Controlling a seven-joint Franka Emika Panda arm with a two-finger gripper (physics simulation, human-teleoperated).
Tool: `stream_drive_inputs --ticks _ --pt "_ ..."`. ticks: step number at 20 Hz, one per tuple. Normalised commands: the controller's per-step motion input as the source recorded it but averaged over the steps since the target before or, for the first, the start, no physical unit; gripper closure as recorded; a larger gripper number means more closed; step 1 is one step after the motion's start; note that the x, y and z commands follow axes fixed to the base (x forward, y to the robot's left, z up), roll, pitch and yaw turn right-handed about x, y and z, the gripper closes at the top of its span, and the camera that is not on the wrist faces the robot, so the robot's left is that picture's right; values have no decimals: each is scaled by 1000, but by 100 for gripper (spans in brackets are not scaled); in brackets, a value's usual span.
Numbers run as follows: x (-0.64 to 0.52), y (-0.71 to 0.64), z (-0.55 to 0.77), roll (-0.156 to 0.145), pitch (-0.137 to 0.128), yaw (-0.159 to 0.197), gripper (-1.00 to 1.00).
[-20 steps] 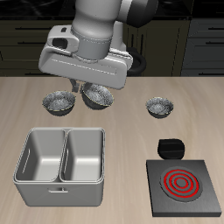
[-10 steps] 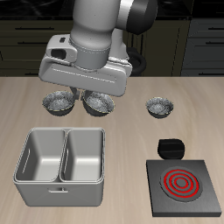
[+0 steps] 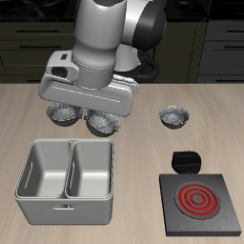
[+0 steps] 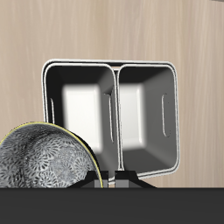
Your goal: Place the smallest bowl in the left side of the drainer and the medium bowl in the right side
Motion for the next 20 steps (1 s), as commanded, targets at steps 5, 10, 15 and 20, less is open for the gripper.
stream_drive_inputs --ticks 5,10,15,20 --pt "82 -112 -239 -21 22 7 100" --pt "94 -174 -202 -36 27 -1 100" --pt "103 -78 -280 -17 35 5 100" --pt "85 -40 -306 -16 35 25 100"
